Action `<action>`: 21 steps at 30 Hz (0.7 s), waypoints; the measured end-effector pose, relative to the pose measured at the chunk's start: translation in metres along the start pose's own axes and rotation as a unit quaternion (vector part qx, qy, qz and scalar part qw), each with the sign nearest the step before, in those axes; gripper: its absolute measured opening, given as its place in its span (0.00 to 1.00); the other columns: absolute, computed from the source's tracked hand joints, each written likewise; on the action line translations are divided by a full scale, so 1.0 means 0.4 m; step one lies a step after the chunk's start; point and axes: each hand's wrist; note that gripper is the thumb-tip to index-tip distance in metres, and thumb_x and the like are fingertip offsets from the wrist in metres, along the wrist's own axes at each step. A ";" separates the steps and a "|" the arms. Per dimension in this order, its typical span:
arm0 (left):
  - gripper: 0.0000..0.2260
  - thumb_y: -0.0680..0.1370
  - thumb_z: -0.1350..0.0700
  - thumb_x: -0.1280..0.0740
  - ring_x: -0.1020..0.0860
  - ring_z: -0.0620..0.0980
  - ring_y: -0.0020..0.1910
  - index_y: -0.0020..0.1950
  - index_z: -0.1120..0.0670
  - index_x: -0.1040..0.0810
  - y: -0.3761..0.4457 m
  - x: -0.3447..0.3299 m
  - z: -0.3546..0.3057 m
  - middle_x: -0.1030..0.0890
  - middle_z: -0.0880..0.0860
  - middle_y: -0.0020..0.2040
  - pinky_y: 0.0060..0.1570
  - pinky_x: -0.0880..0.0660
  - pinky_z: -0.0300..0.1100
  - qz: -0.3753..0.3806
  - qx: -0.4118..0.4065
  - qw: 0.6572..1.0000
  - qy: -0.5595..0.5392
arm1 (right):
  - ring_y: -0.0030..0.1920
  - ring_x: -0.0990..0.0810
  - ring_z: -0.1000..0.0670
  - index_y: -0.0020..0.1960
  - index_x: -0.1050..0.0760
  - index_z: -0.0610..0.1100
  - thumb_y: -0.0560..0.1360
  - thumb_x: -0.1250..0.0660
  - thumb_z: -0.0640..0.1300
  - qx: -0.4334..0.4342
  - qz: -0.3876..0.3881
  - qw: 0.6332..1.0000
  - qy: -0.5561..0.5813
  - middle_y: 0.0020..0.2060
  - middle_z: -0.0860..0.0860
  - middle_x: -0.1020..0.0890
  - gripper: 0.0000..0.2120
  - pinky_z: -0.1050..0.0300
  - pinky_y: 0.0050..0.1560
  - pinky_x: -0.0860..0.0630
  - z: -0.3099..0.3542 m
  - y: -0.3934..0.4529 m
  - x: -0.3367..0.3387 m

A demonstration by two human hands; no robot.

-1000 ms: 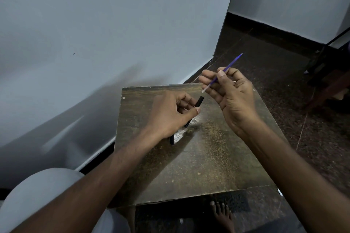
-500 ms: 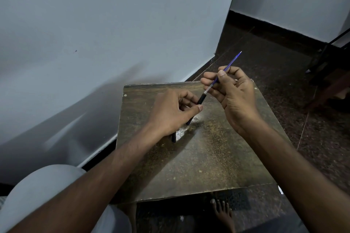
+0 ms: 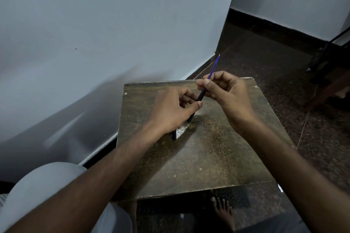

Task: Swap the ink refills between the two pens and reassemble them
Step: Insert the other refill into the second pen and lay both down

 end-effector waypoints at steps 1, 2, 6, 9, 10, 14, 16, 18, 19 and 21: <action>0.06 0.78 0.50 0.21 0.14 0.37 0.41 0.54 0.48 0.12 0.000 0.001 -0.001 0.12 0.42 0.42 0.39 0.23 0.25 -0.004 0.000 1.000 -0.001 | 0.56 0.10 0.43 0.55 0.18 0.41 0.83 0.28 0.38 -0.004 0.004 1.000 0.001 0.53 0.40 0.10 0.02 0.47 0.60 0.15 -0.001 -0.001 -0.001; 0.06 0.78 0.50 0.21 0.14 0.37 0.42 0.54 0.48 0.12 0.001 0.002 -0.002 0.12 0.42 0.42 0.40 0.24 0.25 -0.010 0.001 1.000 -0.002 | 0.55 0.10 0.43 0.55 0.17 0.40 0.83 0.28 0.37 -0.009 0.009 1.000 0.002 0.53 0.40 0.10 0.02 0.48 0.59 0.14 -0.002 -0.002 -0.001; 0.06 0.78 0.51 0.21 0.13 0.38 0.44 0.54 0.47 0.12 0.002 0.005 0.000 0.11 0.42 0.45 0.43 0.22 0.25 -0.023 0.000 1.000 -0.015 | 0.57 0.11 0.40 0.60 0.17 0.37 0.84 0.29 0.40 -0.015 0.015 1.000 -0.020 0.53 0.41 0.10 0.08 0.46 0.60 0.14 -0.008 -0.002 -0.002; 0.06 0.78 0.50 0.21 0.13 0.37 0.44 0.54 0.47 0.12 0.005 0.008 0.002 0.11 0.41 0.45 0.44 0.22 0.25 -0.030 -0.003 0.999 -0.018 | 0.56 0.10 0.42 0.61 0.16 0.39 0.85 0.31 0.46 -0.021 0.010 1.000 0.001 0.53 0.41 0.10 0.12 0.50 0.57 0.14 -0.010 0.004 0.001; 0.06 0.78 0.49 0.21 0.13 0.36 0.44 0.54 0.46 0.12 0.007 0.011 0.004 0.11 0.41 0.44 0.43 0.23 0.24 -0.032 -0.003 0.999 -0.019 | 0.54 0.11 0.43 0.61 0.16 0.39 0.86 0.32 0.48 -0.022 0.002 1.000 0.010 0.52 0.41 0.10 0.13 0.52 0.56 0.14 -0.011 0.005 0.002; 0.05 0.78 0.49 0.21 0.16 0.31 0.42 0.52 0.42 0.14 0.023 0.040 0.015 0.13 0.38 0.42 0.39 0.26 0.21 -0.056 -0.002 0.998 -0.020 | 0.50 0.13 0.49 0.60 0.17 0.42 0.86 0.32 0.51 -0.020 -0.047 0.998 -0.048 0.50 0.45 0.10 0.13 0.51 0.54 0.16 -0.021 0.005 0.009; 0.05 0.78 0.49 0.21 0.15 0.31 0.42 0.52 0.43 0.13 0.034 0.065 0.023 0.12 0.39 0.42 0.39 0.26 0.21 -0.077 0.005 0.997 -0.021 | 0.50 0.14 0.54 0.58 0.16 0.49 0.83 0.30 0.53 0.009 -0.033 0.978 -0.204 0.48 0.51 0.11 0.09 0.52 0.52 0.17 -0.028 -0.003 0.010; 0.04 0.78 0.48 0.21 0.15 0.31 0.41 0.50 0.43 0.14 0.042 0.091 0.034 0.12 0.39 0.41 0.40 0.25 0.21 -0.104 0.012 0.994 -0.016 | 0.51 0.17 0.57 0.58 0.15 0.55 0.80 0.27 0.58 0.036 0.007 0.940 -0.338 0.51 0.59 0.14 0.10 0.55 0.50 0.20 -0.031 -0.016 -0.006; 0.04 0.78 0.47 0.21 0.15 0.31 0.41 0.50 0.42 0.14 0.045 0.102 0.040 0.13 0.38 0.40 0.40 0.25 0.21 -0.116 0.013 0.993 -0.013 | 0.53 0.19 0.56 0.59 0.15 0.56 0.78 0.26 0.60 0.041 0.033 0.922 -0.383 0.54 0.59 0.16 0.13 0.55 0.53 0.23 -0.034 -0.024 -0.021; 0.05 0.78 0.46 0.21 0.15 0.31 0.42 0.51 0.43 0.13 0.048 0.116 0.049 0.12 0.38 0.41 0.41 0.25 0.21 -0.132 0.014 0.991 -0.004 | 0.62 0.26 0.52 0.63 0.17 0.57 0.74 0.26 0.66 0.029 0.086 0.891 -0.444 0.58 0.56 0.22 0.22 0.50 0.61 0.26 -0.040 -0.039 -0.055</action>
Point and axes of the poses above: each hand's wrist, its own y-axis towards the middle knuckle, its own x-axis out of the back of the hand, z = x × y
